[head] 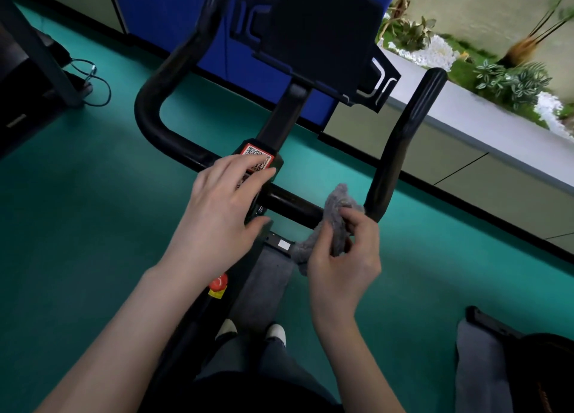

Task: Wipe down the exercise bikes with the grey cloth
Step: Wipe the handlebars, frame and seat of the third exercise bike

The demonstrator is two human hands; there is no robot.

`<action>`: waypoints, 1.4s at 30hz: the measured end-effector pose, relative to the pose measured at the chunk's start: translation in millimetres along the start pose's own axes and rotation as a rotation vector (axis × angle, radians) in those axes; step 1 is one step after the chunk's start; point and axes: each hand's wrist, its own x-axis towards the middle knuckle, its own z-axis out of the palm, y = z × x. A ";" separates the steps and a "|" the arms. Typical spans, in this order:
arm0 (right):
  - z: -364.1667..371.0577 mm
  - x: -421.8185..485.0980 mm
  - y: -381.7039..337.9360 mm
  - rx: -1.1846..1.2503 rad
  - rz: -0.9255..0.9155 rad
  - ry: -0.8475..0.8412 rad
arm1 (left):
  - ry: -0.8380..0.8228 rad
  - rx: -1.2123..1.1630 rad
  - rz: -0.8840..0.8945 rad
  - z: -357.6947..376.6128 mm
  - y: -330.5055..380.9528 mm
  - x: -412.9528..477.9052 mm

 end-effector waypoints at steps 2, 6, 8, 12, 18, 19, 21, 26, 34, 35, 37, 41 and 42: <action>12.6 -3.6 -12.5 0.021 -0.030 -0.077 | 0.010 -0.015 -0.011 -2.2 -4.7 -0.9; 36.2 0.8 -36.3 0.066 -0.016 -0.191 | 0.022 -0.029 -0.022 -6.9 -13.7 -4.1; 43.7 7.6 -43.7 0.087 0.017 -0.252 | 0.029 -0.033 -0.026 -8.5 -17.3 -6.0; 39.2 24.2 -43.8 0.157 0.126 -0.338 | 0.033 -0.035 -0.022 -9.4 -19.8 -6.2; -20.1 88.9 -10.2 -0.161 0.070 -0.438 | 0.015 -0.065 0.014 -4.6 -15.1 -0.6; -23.3 99.0 -6.4 -0.254 0.081 -0.515 | 0.012 -0.066 0.017 -3.3 -14.3 0.1; -17.3 110.6 -2.5 -0.398 0.096 -0.677 | 0.002 -0.061 0.017 -0.9 -13.0 0.6; 18.6 103.1 -19.8 -0.485 0.094 -0.890 | 0.008 -0.066 0.006 2.0 -16.1 -0.4; 40.0 78.1 -39.2 -0.173 0.096 -0.753 | 0.015 -0.101 -0.002 3.2 -18.7 0.0; 36.2 79.1 -36.3 -0.159 0.087 -0.759 | 0.017 -0.103 -0.001 3.8 -18.7 0.4; 26.3 85.2 -28.0 -0.170 0.059 -0.789 | 0.017 -0.102 -0.001 5.0 -18.8 0.9; 4.3 97.0 -9.8 -0.215 0.067 -0.813 | 0.025 -0.104 -0.009 6.1 -20.1 0.2; -0.3 96.8 -6.3 -0.194 0.084 -0.800 | 0.028 -0.104 -0.008 6.5 -20.5 -0.3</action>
